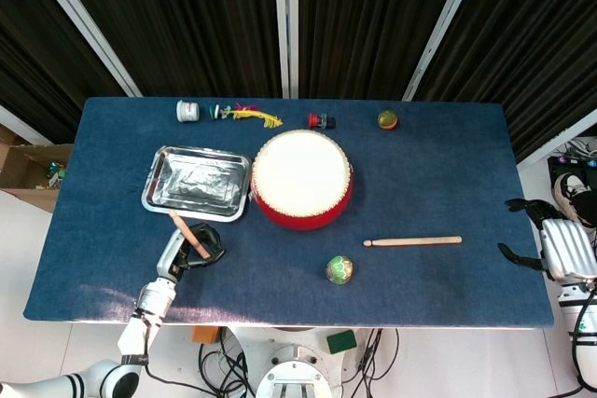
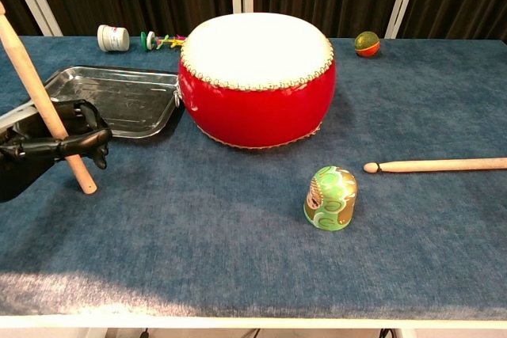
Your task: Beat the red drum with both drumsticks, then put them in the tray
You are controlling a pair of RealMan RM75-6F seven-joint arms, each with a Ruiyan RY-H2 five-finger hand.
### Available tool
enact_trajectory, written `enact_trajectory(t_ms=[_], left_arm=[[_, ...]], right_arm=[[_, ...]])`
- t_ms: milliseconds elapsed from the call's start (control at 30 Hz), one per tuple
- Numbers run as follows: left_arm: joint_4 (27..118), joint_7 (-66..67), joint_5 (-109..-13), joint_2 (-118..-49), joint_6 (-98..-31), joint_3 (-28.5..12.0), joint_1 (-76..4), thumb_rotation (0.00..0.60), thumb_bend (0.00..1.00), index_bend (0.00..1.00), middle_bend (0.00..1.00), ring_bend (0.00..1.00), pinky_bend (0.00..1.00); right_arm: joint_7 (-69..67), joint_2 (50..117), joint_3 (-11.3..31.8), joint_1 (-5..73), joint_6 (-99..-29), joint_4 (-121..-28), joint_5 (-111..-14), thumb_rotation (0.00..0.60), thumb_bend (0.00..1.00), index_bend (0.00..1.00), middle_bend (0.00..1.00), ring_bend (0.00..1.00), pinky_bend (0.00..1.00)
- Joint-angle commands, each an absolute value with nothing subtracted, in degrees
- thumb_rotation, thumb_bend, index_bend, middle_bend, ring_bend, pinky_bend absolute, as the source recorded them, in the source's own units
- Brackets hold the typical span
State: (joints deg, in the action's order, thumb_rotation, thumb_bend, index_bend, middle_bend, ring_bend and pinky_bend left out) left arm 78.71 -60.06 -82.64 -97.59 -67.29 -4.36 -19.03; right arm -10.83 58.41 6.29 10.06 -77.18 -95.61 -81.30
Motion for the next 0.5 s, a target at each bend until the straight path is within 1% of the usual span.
enact_trajectory(t_ms=[33, 233, 333, 367, 400, 467, 500], left_arm=[[76.7, -60.4, -83.6, -98.8, -67.6, -3.6, -18.9, 0.600, 0.19, 0.65, 0.65, 0.62, 0.59], [72.9, -62.4, -84.5, -101.0, -66.9, -2.6, -19.2, 0.600, 0.19, 0.71, 0.70, 0.67, 0.65], [71.0, -62.1, -84.8, -102.0, -67.2, -2.7, -19.4, 0.600, 0.19, 0.75, 0.74, 0.71, 0.72], [70.5, -62.1, -84.9, -102.3, -67.4, -2.8, -19.4, 0.600, 0.19, 0.78, 0.76, 0.73, 0.77], [70.2, -62.7, -85.2, -102.5, -67.5, -2.8, -19.5, 0.600, 0.20, 0.81, 0.79, 0.77, 0.87], [69.5, -62.4, -85.7, -102.6, -68.0, -2.8, -19.8, 0.600, 0.21, 0.85, 0.85, 0.82, 0.97], [69.1, -61.4, -86.0, -102.8, -68.6, -3.0, -19.8, 0.600, 0.22, 0.88, 0.87, 0.85, 1.00]], right_arm=[[-10.6, 58.6, 6.2, 10.1, -77.1, -95.6, -81.4, 0.600, 0.19, 0.33, 0.37, 0.22, 0.40], [-9.4, 59.5, 5.1, 10.6, -75.1, -95.5, -81.6, 0.600, 0.19, 0.33, 0.37, 0.22, 0.40], [-8.6, 60.4, 4.4, 11.2, -73.4, -95.2, -81.9, 0.600, 0.19, 0.33, 0.37, 0.22, 0.40], [-8.3, 60.7, 4.2, 11.4, -73.0, -95.1, -82.1, 0.600, 0.19, 0.33, 0.37, 0.22, 0.40], [-8.1, 61.1, 4.1, 11.6, -72.7, -95.0, -82.2, 0.600, 0.19, 0.33, 0.38, 0.22, 0.40], [-7.0, 62.0, 3.8, 12.1, -71.9, -94.7, -82.4, 0.600, 0.19, 0.33, 0.38, 0.22, 0.40], [-6.2, 62.4, 3.7, 12.4, -71.4, -94.6, -82.4, 0.600, 0.19, 0.33, 0.38, 0.22, 0.40]])
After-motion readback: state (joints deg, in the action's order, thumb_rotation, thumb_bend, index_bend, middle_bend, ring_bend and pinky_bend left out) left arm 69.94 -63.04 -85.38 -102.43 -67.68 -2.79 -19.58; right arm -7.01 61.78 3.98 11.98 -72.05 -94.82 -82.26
